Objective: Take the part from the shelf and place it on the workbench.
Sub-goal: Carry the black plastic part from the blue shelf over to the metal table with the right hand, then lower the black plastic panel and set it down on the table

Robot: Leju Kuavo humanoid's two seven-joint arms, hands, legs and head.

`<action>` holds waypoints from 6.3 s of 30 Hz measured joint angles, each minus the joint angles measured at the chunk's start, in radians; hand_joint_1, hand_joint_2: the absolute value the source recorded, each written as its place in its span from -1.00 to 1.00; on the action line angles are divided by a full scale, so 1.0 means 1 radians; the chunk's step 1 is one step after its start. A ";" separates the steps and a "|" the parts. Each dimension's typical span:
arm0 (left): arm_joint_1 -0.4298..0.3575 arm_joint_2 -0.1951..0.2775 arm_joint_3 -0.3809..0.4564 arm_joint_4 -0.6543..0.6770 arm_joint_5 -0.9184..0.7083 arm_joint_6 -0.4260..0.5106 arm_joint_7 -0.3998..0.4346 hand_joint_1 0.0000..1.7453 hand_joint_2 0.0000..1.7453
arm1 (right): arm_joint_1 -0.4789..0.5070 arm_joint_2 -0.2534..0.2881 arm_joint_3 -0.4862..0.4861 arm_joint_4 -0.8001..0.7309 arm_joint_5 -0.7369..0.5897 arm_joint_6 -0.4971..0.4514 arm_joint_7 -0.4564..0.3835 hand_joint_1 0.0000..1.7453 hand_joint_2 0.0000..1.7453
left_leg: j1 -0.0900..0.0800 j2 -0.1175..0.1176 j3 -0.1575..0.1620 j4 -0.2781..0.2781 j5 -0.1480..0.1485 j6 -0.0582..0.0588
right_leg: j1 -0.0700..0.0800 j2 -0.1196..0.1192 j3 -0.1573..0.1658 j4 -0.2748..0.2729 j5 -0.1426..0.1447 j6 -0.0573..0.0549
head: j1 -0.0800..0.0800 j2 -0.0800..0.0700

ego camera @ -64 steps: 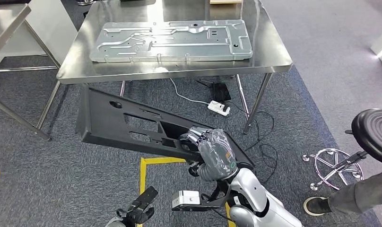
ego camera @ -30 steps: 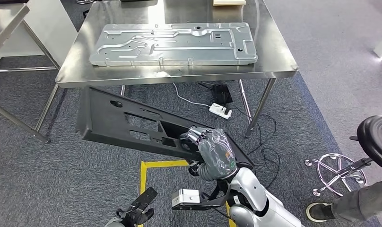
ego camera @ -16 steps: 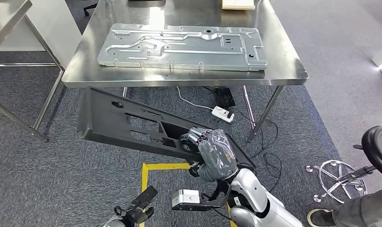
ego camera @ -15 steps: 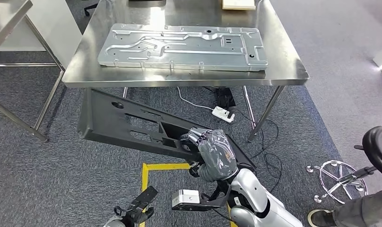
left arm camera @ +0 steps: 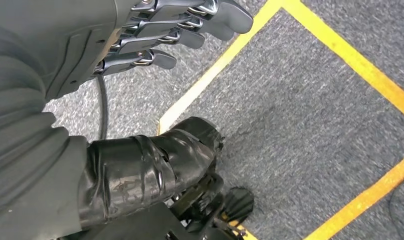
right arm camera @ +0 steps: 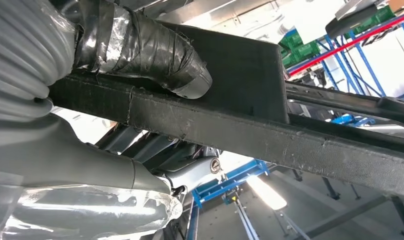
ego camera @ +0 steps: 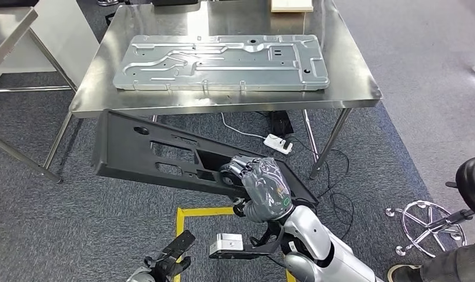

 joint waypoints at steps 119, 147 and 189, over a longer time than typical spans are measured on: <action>0.014 -0.003 0.026 0.000 0.000 0.043 -0.024 -1.00 1.00 | -0.358 -0.251 0.203 0.006 0.413 0.542 0.159 1.00 1.00 | -0.008 0.000 0.013 -0.028 -0.019 0.004 | -0.005 0.007 -0.034 0.013 0.025 0.000 | -0.005 0.000; 0.009 -0.010 0.037 0.000 -0.001 0.043 -0.018 -1.00 1.00 | -0.360 -0.266 0.204 0.039 0.412 0.524 0.157 1.00 1.00 | -0.016 -0.003 0.122 -0.228 0.067 0.035 | -0.002 0.004 -0.043 0.008 0.038 0.022 | 0.001 0.000; 0.015 -0.008 0.070 0.000 0.010 0.075 -0.035 -1.00 1.00 | -0.411 -0.318 0.203 0.050 0.407 0.529 0.147 1.00 1.00 | -0.013 0.000 0.095 -0.198 0.084 0.024 | 0.000 0.008 -0.024 0.000 0.026 0.004 | -0.006 0.000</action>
